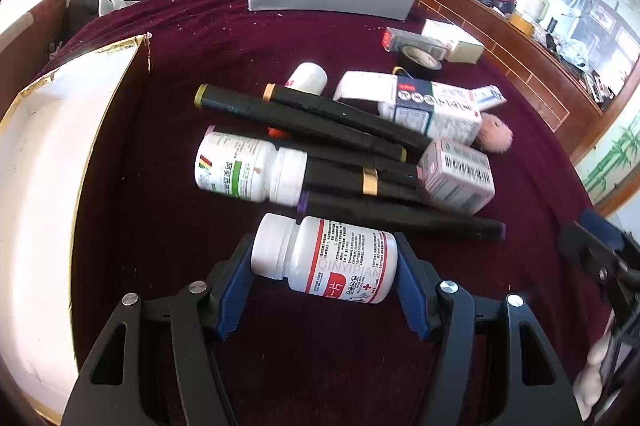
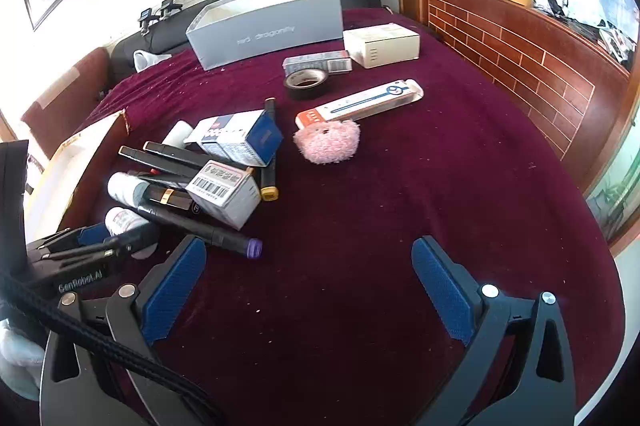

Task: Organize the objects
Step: 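Hold the white pill bottle in the left gripper while the right gripper approaches the markers, then grasp a black marker with the right gripper and lift it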

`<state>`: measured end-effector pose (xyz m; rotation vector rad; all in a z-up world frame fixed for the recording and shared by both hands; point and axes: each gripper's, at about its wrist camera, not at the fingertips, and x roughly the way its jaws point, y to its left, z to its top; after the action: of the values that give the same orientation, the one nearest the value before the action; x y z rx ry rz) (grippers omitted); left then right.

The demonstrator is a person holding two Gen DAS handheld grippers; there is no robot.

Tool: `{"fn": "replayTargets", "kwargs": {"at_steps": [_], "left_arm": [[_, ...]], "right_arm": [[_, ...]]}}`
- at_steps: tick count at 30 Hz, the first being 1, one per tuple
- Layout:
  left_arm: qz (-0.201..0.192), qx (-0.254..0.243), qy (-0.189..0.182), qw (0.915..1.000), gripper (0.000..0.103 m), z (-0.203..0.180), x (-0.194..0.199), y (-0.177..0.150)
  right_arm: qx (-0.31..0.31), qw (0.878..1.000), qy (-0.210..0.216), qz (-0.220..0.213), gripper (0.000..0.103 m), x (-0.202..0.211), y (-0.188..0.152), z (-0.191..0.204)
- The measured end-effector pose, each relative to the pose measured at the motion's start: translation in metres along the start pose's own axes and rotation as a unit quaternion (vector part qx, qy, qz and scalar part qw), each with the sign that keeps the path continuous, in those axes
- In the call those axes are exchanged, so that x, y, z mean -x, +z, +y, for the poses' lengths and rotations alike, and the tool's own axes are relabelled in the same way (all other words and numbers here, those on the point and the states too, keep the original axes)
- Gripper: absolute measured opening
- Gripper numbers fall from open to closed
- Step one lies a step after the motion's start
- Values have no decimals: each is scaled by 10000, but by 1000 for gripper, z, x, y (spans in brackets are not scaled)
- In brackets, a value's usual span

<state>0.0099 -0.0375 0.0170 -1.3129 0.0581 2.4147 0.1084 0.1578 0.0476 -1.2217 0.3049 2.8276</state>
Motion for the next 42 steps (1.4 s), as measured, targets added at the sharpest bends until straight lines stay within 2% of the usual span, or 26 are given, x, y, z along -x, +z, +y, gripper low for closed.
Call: {"fn": "replayTargets", "kwargs": {"at_steps": [9,18,25,28,30,33,35,36,39,42], "left_arm": [[-3,29,-99,9999,59,0,31,-27],[85,-106,174,9998,59,2,29,-45],[-143,-80,44,9999,55,10,47,-50],[-137,-50,40,9999,55,14,52,-54],[-127,-38,-15,9999,55,16,53,-55],[-106,-14,-99,9999,55,19,54,-57],[-110,-4,-142,9998,55,20,53,-57],[-113,9,-165,9998,55,20,54,-57],[-118,80,-267,9995,55,23,54,-58],[-126,105,-318,9994,55,25,58,-61]], "right_arm": [[309,9989,296,207,103,-4,0,19],[579,9958,497,508,103,-13,1,40],[1380,9818,901,944,103,-26,17,68],[1427,9787,808,1231,103,-47,26,70],[1148,9728,1164,1641,103,-63,26,67],[948,9606,1794,1898,103,-62,20,70],[718,9322,2731,2262,103,-58,15,74],[716,9262,2894,2308,102,-54,14,78],[954,9446,2396,2032,102,-49,19,83],[1128,9525,2075,1921,99,-52,23,90]]}}
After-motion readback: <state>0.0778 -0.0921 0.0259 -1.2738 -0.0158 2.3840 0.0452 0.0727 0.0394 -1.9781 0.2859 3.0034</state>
